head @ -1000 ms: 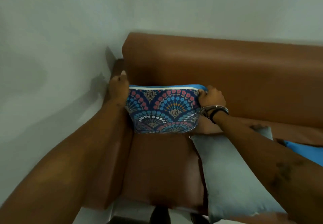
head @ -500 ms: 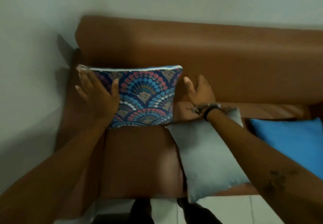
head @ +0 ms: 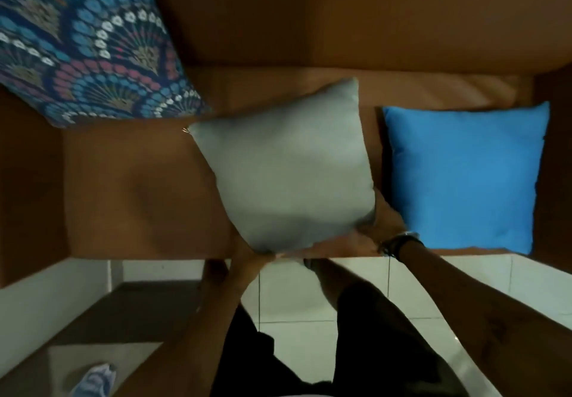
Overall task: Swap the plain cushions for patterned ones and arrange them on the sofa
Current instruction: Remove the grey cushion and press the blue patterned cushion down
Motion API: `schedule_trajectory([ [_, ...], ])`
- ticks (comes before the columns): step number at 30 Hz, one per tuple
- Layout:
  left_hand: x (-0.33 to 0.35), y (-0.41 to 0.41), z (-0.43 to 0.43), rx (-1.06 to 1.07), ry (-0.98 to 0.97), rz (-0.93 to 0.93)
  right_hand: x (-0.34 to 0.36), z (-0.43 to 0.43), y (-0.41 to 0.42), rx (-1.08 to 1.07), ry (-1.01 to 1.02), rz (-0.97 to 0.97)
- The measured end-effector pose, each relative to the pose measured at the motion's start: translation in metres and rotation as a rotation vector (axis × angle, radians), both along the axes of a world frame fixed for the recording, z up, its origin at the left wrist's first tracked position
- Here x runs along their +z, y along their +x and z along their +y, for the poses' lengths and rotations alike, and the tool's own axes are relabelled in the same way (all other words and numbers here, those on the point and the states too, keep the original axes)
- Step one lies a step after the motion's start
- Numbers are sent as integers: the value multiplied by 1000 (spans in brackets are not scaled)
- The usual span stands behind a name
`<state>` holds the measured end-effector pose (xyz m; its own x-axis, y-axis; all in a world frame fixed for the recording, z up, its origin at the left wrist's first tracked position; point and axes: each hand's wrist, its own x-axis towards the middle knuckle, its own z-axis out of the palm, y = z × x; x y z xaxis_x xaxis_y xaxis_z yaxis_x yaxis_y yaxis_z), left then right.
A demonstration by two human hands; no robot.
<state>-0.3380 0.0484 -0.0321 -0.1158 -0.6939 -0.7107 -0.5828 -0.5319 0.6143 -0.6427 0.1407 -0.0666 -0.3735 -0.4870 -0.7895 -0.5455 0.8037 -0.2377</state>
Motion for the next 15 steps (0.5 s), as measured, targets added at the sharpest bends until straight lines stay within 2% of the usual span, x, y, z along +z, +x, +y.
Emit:
schedule_trajectory([
  [2,9,-16,17,23,134,41,8,-5,-11,-57,-118,-47],
  [7,81,-17,-28,120,-18,63,85,-47,-40,-88,-642,26],
  [9,116,-19,-68,164,-62,84,121,-75,-56,-154,-721,26],
  [12,143,-45,-147,171,-261,72,148,-131,-77,-244,-773,-14],
  [15,151,-88,-231,194,-314,111,152,-202,-99,-317,-774,76],
])
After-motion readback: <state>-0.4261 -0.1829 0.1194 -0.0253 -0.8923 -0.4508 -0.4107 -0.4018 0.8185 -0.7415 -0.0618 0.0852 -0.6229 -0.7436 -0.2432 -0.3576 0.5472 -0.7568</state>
